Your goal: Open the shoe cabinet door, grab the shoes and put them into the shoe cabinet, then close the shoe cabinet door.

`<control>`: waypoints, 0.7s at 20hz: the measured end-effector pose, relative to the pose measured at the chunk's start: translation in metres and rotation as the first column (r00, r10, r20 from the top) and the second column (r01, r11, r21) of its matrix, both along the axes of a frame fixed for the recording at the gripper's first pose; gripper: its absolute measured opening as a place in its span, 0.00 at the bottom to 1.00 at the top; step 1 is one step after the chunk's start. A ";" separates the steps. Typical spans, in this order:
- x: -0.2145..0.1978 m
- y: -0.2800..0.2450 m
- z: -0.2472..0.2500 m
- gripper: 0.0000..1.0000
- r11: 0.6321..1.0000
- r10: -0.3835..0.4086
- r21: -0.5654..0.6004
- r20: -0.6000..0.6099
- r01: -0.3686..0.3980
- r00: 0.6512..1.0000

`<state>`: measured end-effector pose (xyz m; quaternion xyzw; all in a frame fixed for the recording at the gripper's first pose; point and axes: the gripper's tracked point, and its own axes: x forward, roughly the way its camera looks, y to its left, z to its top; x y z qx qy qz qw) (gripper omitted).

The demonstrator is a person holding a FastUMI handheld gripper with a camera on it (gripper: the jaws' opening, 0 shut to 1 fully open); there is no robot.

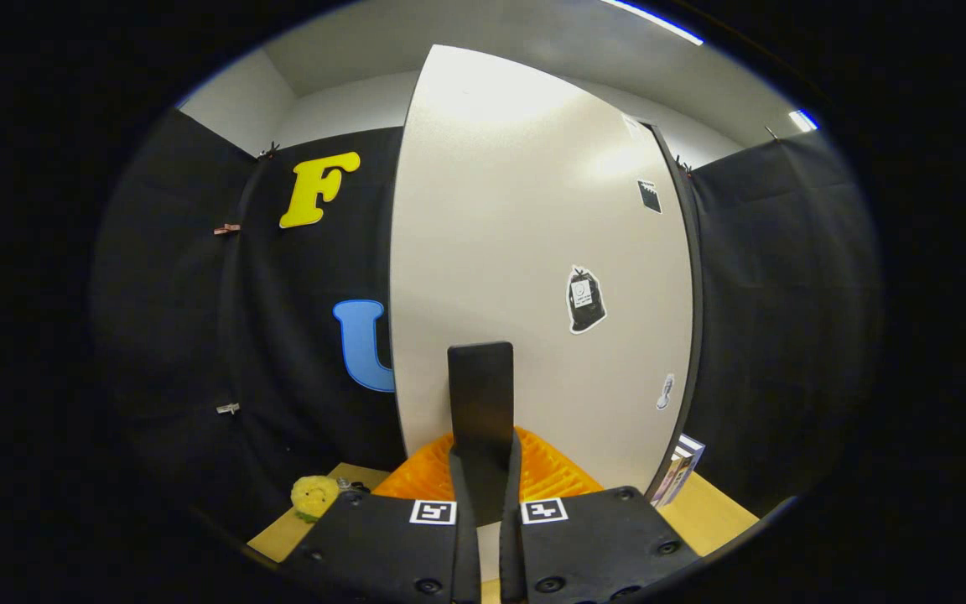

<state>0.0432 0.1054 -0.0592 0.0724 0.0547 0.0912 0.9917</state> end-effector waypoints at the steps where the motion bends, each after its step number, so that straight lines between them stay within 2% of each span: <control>1: -0.007 -0.008 0.000 0.13 1.000 0.002 0.003 0.000 -0.002 1.000; 8: -0.045 -0.064 -0.001 0.13 1.000 0.007 0.014 -0.023 -0.007 1.000; 14: -0.058 -0.104 -0.004 0.13 1.000 0.011 0.018 -0.035 -0.010 0.999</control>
